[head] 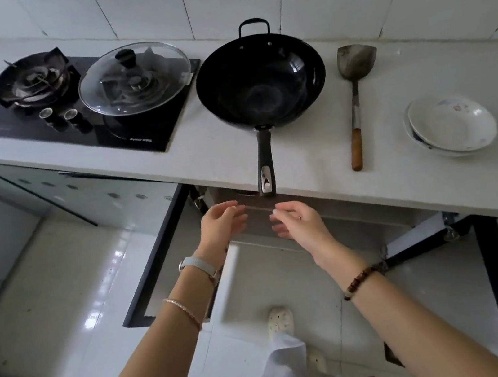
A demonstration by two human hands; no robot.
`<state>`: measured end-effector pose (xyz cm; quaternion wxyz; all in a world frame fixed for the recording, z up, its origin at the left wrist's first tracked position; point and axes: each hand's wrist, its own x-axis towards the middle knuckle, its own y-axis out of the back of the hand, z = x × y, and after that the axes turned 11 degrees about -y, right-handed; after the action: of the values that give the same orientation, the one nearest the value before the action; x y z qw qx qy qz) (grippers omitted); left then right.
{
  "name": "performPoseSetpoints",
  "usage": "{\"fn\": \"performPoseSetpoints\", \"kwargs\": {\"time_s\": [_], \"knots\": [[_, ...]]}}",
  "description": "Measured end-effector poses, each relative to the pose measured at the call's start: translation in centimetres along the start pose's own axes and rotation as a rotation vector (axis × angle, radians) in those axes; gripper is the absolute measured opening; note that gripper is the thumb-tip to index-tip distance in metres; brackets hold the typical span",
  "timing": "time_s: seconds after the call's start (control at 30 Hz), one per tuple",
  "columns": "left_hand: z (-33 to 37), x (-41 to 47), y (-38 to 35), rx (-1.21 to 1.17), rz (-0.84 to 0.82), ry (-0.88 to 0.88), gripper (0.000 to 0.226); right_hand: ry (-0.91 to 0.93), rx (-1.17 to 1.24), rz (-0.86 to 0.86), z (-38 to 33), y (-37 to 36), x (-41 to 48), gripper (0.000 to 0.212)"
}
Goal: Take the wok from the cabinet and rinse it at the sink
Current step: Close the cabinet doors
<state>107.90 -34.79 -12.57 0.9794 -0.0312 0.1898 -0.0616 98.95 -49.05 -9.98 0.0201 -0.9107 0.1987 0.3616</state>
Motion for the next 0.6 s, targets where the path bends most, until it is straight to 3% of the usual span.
{"fn": "performPoseSetpoints", "kwargs": {"time_s": [0.3,0.47,0.6], "knots": [[-5.0,-4.1,12.0,0.163,0.322,0.002,0.018,0.263,-0.274,-0.025,4.3,-3.8,-4.5,0.026],[-4.9,-2.7,19.5,0.384,0.374,-0.001,0.024,0.380,-0.512,0.007,5.1,-7.3,-5.1,0.027],[-5.0,-1.8,23.5,0.593,0.317,0.063,0.031,0.487,-0.707,0.073,5.1,-10.3,-5.4,0.031]]}}
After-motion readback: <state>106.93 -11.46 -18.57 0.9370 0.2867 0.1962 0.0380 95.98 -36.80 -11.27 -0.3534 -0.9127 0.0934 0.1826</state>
